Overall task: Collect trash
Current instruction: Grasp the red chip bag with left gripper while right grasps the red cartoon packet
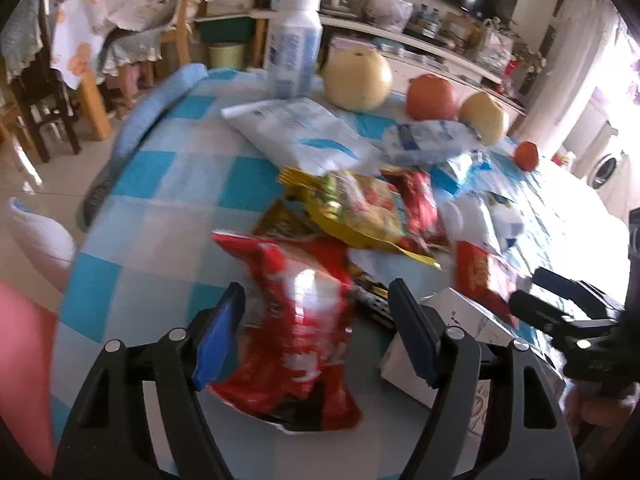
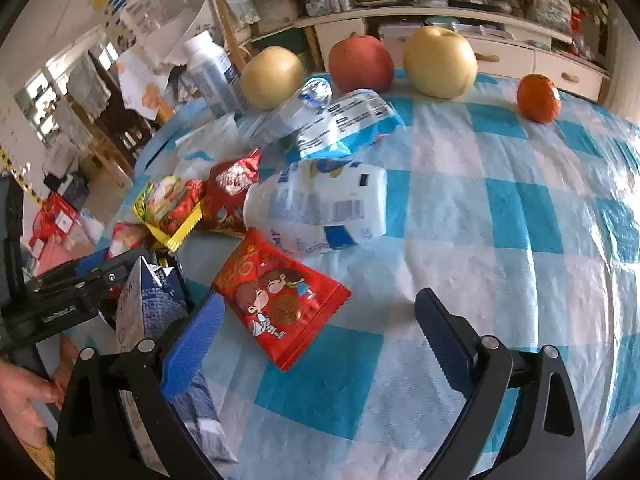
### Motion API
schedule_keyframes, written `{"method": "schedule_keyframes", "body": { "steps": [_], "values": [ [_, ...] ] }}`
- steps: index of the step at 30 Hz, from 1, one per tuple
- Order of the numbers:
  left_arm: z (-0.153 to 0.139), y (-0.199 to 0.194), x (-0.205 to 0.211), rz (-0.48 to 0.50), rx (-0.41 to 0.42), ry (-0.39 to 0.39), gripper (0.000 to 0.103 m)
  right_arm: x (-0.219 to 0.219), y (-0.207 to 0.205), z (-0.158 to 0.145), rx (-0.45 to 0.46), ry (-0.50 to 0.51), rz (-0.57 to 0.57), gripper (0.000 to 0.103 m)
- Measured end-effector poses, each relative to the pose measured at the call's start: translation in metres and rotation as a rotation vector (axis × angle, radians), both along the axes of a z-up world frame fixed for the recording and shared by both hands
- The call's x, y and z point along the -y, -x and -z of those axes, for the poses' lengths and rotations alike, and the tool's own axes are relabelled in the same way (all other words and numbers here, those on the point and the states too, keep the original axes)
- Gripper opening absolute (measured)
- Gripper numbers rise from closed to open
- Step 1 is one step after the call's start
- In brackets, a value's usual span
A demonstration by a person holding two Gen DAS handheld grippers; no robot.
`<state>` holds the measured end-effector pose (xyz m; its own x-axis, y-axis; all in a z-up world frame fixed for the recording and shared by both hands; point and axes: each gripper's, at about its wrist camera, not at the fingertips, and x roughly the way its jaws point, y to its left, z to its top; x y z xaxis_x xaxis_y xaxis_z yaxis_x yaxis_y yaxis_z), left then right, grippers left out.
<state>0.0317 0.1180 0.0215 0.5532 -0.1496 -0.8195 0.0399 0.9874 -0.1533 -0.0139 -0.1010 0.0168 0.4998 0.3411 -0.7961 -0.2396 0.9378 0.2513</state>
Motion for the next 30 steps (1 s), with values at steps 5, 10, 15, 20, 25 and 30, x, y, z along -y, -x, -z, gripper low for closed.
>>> {"method": "schedule_keyframes", "body": {
  "steps": [5, 10, 15, 20, 25, 30],
  "values": [
    [0.0, 0.002, 0.006, 0.04, 0.0, -0.008, 0.074, -0.012, 0.009, -0.004, -0.017, -0.032, -0.075, 0.086],
    [0.004, 0.002, 0.006, 0.025, -0.004, -0.13, 0.074, -0.02, 0.014, -0.008, 0.04, 0.063, -0.082, 0.086],
    [0.005, 0.002, 0.002, 0.02, -0.004, -0.126, 0.074, -0.019, 0.005, -0.005, 0.087, 0.135, -0.054, 0.086],
    [0.007, 0.0, 0.001, 0.016, -0.012, -0.11, 0.062, -0.027, -0.004, 0.0, 0.083, 0.121, -0.093, 0.086],
    [0.008, -0.001, 0.0, 0.011, -0.001, -0.115, 0.058, -0.036, -0.008, 0.005, 0.094, 0.146, -0.12, 0.086],
    [0.008, -0.001, 0.0, 0.008, 0.004, -0.108, 0.057, -0.038, -0.009, 0.004, 0.107, 0.178, -0.114, 0.072]
  ]
}}
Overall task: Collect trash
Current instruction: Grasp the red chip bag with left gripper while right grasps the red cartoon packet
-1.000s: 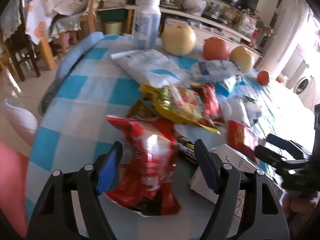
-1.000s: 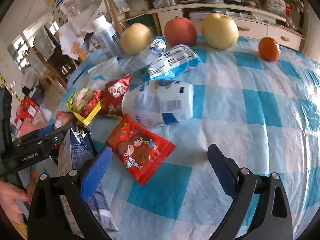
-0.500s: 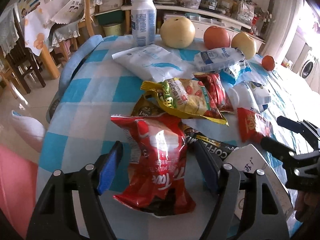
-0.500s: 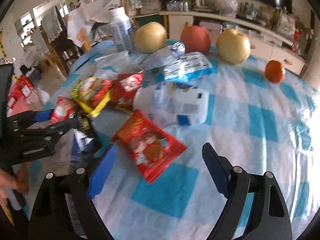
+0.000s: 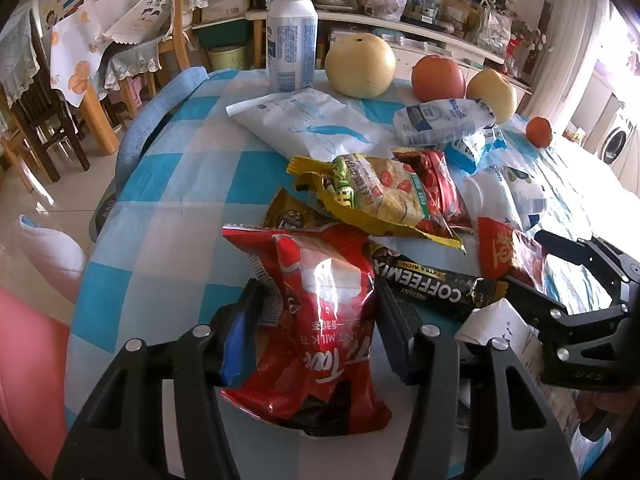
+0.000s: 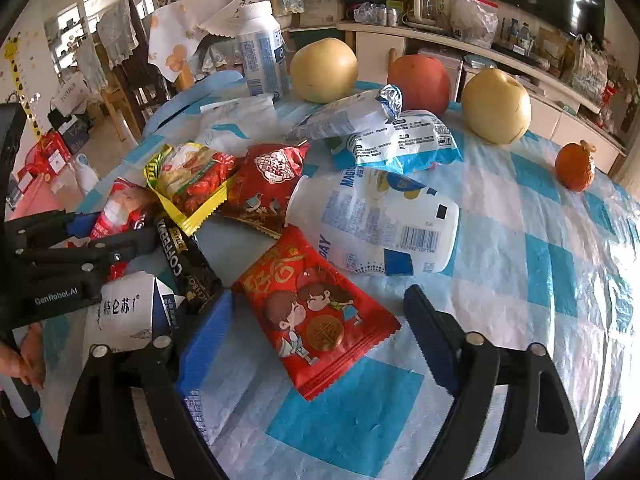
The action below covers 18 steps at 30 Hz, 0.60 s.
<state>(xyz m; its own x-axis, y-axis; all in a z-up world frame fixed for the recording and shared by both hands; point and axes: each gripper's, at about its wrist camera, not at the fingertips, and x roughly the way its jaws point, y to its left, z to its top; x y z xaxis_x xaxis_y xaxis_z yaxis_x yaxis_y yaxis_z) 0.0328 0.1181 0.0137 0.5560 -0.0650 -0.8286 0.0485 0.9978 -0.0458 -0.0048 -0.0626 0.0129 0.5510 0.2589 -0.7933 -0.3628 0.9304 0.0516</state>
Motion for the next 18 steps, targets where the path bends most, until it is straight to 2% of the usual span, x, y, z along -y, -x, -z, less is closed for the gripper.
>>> {"method": "schedule_keyframes", "body": {
  "steps": [5, 10, 11, 18],
  "values": [
    [0.0, 0.001, -0.003, -0.003, -0.001, 0.022, 0.056, -0.002, 0.004, -0.001, 0.002, 0.003, -0.018, 0.058],
    [-0.002, 0.003, -0.007, -0.007, -0.002, 0.049, 0.055, -0.003, 0.01, -0.001, -0.004, -0.002, -0.035, 0.055],
    [-0.003, 0.003, -0.008, -0.008, -0.002, 0.051, 0.054, -0.003, 0.011, -0.002, -0.003, -0.004, -0.035, 0.05],
    [-0.007, 0.007, -0.016, -0.016, 0.009, 0.08, 0.053, -0.003, 0.018, -0.007, 0.031, 0.004, -0.026, 0.049]
  ]
}}
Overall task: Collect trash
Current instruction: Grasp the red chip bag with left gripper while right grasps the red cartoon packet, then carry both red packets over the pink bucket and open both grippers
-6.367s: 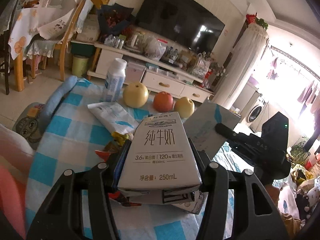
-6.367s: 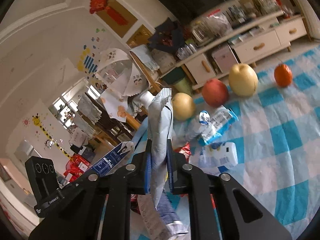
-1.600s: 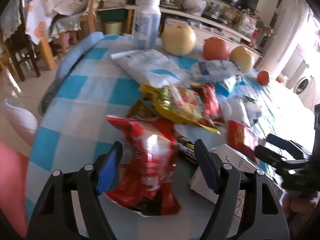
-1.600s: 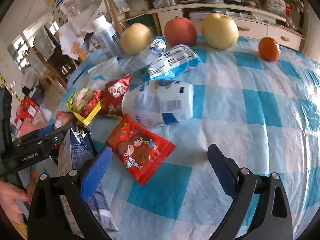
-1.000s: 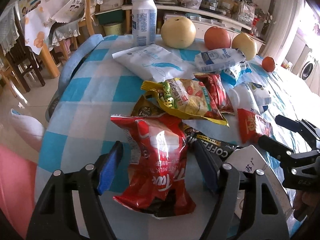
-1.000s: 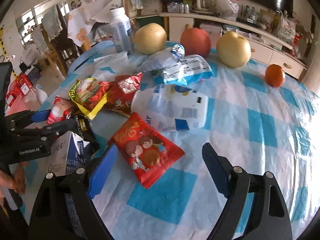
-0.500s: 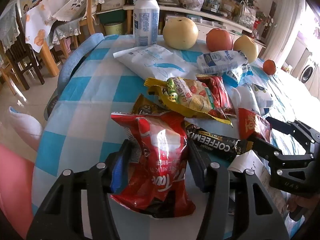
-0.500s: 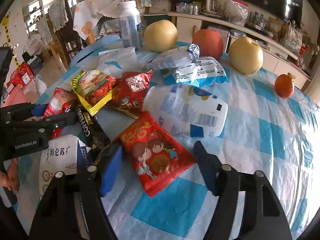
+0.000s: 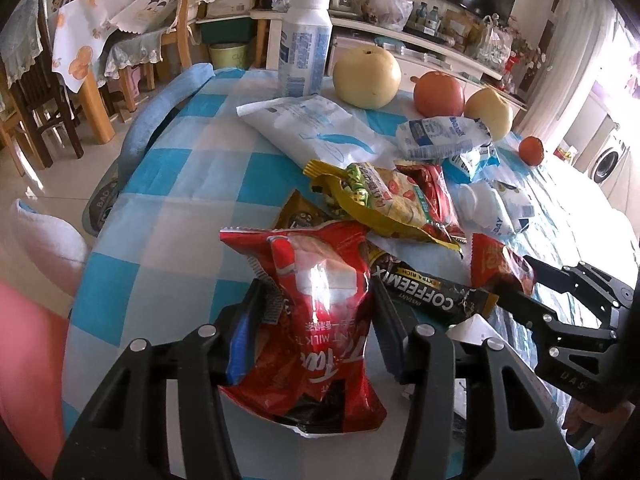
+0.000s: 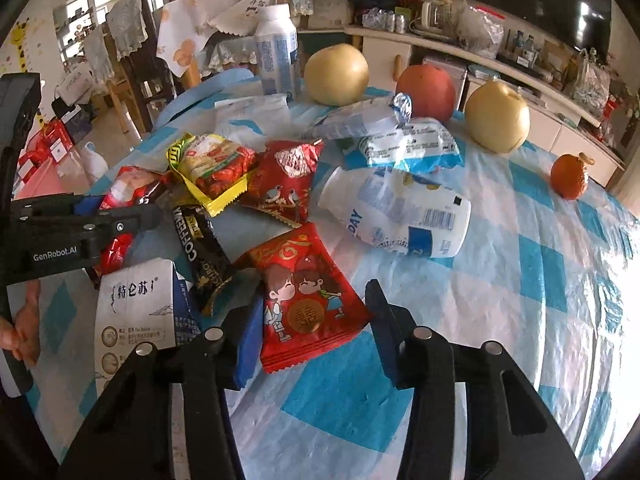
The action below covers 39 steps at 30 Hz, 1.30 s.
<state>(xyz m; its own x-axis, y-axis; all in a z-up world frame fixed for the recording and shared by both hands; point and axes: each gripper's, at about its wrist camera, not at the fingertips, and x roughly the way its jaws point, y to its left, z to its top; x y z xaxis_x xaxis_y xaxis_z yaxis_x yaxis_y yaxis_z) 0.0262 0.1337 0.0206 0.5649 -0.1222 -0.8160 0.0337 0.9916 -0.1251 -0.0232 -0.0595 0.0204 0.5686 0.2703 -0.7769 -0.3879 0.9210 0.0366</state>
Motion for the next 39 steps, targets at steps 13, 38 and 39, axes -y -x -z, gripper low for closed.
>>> {"method": "schedule_keyframes", "body": {
  "steps": [13, 38, 39],
  "values": [
    [-0.012, 0.011, -0.018, 0.002, 0.037, 0.063, 0.04, 0.004, 0.019, -0.02, 0.053, -0.05, 0.029, 0.048],
    [-0.072, 0.058, -0.082, -0.08, 0.22, 0.133, 0.038, -0.051, 0.064, -0.062, 0.089, -0.233, -0.022, 0.048],
    [-0.075, 0.06, -0.087, -0.09, 0.228, 0.132, 0.038, -0.059, 0.065, -0.062, 0.085, -0.24, -0.035, 0.048]
  ]
}}
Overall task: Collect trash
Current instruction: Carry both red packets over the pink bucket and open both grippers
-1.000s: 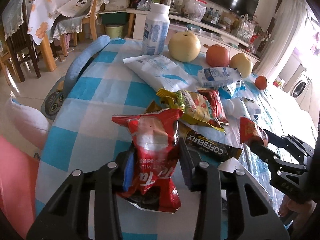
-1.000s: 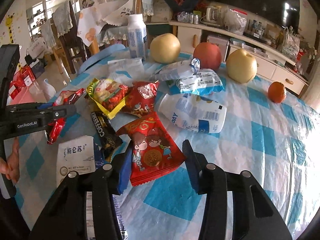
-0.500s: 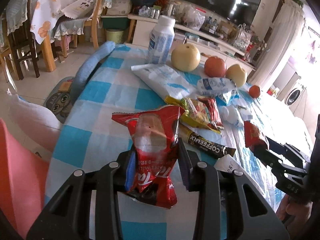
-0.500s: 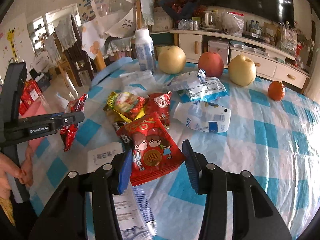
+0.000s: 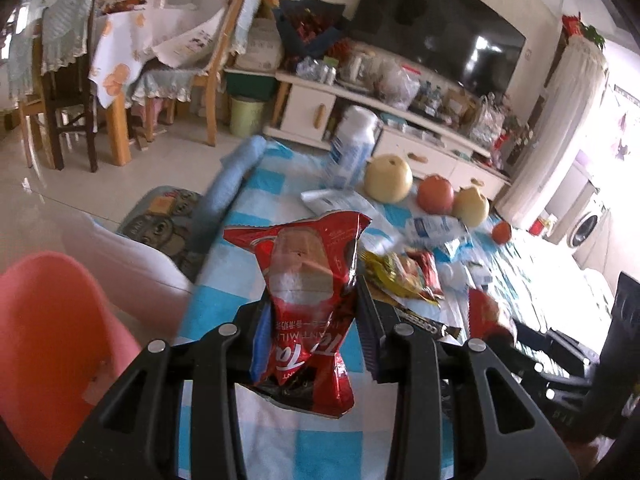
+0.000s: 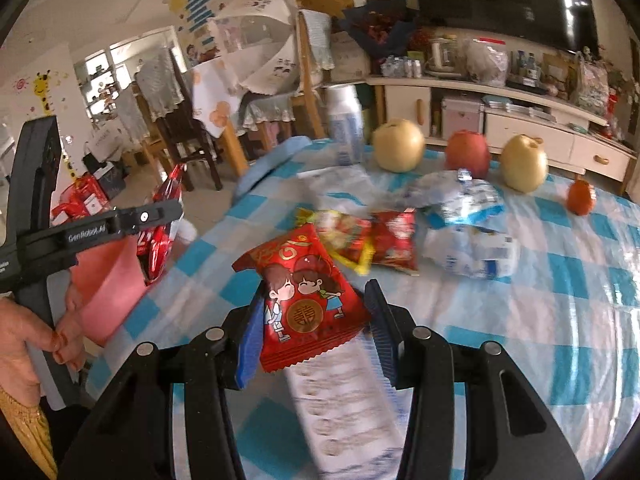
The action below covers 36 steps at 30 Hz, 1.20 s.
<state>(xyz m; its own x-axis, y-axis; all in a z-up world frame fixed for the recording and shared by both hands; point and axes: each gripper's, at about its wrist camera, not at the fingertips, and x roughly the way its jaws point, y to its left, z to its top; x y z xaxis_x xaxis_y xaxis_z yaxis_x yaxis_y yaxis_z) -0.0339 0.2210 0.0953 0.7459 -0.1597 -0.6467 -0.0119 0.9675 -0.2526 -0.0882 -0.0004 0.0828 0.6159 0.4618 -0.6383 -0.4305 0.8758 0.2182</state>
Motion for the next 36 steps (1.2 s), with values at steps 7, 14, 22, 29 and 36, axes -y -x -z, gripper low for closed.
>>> {"method": "schedule_keyframes", "body": {
  "steps": [7, 14, 22, 29, 36],
  "values": [
    [-0.018, 0.02, -0.047, -0.104, 0.048, -0.004, 0.038, -0.059, 0.014, -0.012, 0.02, 0.0, -0.094, 0.048],
    [-0.025, 0.039, -0.096, -0.228, 0.066, -0.014, 0.038, -0.136, 0.026, -0.03, 0.045, -0.012, -0.21, 0.048],
    [-0.024, 0.057, -0.146, -0.371, 0.054, -0.048, 0.038, -0.218, 0.042, -0.034, 0.066, 0.038, -0.334, 0.048],
    [-0.021, 0.062, -0.172, -0.459, 0.031, -0.077, 0.04, -0.27, 0.051, -0.014, 0.057, 0.13, -0.404, 0.054],
    [-0.022, 0.059, -0.174, -0.517, 0.028, -0.141, 0.076, -0.255, 0.053, -0.006, 0.072, 0.157, -0.348, 0.091]
  ]
}}
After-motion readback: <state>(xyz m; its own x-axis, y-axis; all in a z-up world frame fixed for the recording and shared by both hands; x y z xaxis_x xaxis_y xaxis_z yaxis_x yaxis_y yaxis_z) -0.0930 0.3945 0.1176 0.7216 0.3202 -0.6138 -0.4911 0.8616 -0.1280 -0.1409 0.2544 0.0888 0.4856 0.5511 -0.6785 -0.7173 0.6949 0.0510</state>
